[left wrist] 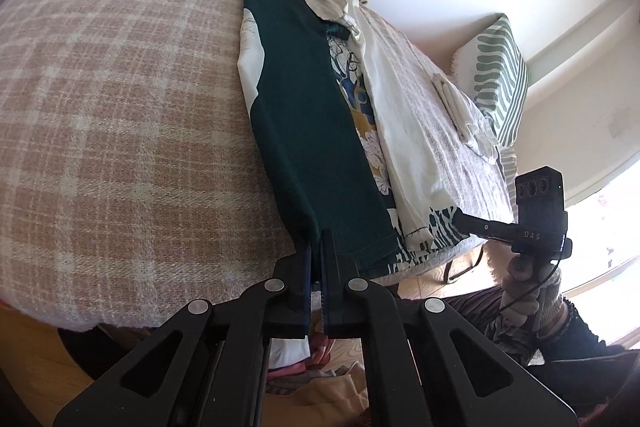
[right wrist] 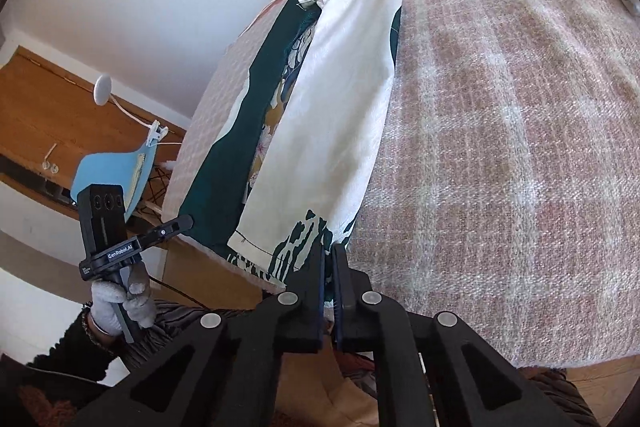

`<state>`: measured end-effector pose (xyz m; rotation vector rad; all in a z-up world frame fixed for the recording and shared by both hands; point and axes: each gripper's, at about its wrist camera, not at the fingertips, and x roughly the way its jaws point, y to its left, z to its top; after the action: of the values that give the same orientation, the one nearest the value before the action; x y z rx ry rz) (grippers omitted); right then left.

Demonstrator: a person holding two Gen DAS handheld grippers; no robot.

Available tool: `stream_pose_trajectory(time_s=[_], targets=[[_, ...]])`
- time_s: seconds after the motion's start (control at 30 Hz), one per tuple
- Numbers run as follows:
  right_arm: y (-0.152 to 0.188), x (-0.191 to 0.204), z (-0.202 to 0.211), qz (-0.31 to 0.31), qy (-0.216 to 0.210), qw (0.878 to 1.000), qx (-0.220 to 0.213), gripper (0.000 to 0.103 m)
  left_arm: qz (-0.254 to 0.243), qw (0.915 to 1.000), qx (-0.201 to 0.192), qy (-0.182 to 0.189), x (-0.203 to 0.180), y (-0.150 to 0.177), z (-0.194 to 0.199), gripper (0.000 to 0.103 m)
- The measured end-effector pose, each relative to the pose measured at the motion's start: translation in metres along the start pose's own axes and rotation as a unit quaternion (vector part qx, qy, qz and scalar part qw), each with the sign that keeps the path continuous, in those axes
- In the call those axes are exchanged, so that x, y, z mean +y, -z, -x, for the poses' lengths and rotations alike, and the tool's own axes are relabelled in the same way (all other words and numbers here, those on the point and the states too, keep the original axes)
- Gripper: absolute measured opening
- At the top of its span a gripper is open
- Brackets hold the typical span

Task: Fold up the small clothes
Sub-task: 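Grasp the hem end with the left tool while the right tool holds it, then lift the hem end with both tools and fold it toward the collar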

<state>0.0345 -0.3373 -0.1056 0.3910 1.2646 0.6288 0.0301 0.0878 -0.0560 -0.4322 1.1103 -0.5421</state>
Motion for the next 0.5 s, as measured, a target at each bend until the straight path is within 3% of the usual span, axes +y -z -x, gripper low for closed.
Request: stream_pose_trajectory(time_s=[0.1,0.23,0.5], targets=[[-0.007,-0.005,0.010,-0.032,-0.038,0.999,-0.018,0.001,0.009,0.9997,-0.013,0.017,-0.004,-0.011,0.006,0.002],[-0.021,0.003,0.020,-0.037,-0.059,0.997,-0.033,0.001,0.008,0.9990,-0.032,0.032,-0.012,-0.033,0.012,0.002],[-0.072,0.026,0.031,-0.006,-0.047,0.997,-0.066,0.001,-0.017,0.9970,-0.072,0.021,-0.024,-0.085,0.012,0.002]])
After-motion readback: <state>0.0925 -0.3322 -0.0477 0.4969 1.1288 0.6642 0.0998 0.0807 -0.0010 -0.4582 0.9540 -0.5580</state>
